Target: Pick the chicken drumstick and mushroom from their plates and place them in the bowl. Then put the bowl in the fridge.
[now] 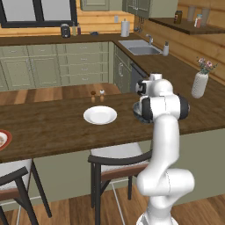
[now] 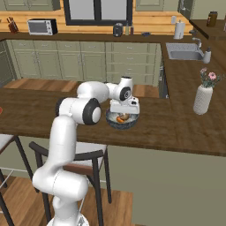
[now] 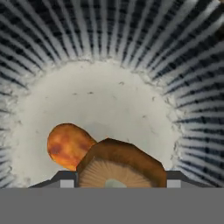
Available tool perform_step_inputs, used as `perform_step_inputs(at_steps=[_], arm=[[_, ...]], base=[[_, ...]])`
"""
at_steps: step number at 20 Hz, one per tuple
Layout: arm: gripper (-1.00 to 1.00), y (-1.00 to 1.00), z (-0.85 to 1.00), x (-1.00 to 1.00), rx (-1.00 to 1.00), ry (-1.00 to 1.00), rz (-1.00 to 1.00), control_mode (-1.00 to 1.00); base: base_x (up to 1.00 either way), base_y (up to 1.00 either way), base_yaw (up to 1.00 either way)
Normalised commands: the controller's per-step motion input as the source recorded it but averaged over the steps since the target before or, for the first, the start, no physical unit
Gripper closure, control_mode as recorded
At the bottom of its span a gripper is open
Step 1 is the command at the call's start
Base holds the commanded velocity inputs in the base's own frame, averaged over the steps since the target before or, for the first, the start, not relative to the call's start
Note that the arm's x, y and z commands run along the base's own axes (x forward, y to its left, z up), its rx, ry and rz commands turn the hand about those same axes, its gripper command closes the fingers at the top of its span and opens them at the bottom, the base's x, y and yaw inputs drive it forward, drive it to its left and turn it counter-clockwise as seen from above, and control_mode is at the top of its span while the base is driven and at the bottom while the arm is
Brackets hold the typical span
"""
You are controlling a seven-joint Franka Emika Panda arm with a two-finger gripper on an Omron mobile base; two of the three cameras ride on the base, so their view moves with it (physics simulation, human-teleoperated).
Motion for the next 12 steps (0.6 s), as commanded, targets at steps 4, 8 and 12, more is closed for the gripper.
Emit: perform_step_inputs(at_steps=[4,8,12], arm=[[-1.00,0.00,-0.11,0.47,0.00,0.00,0.00,-1.00],[-1.00,0.00,0.00,0.18,0.00,0.00,0.00,-1.00],[-1.00,0.01,0.05,-0.03,0.00,-0.12,0.00,-1.00]], base=[[0.00,0.00,0.00],[0.00,0.00,0.00],[0.00,0.00,0.00]])
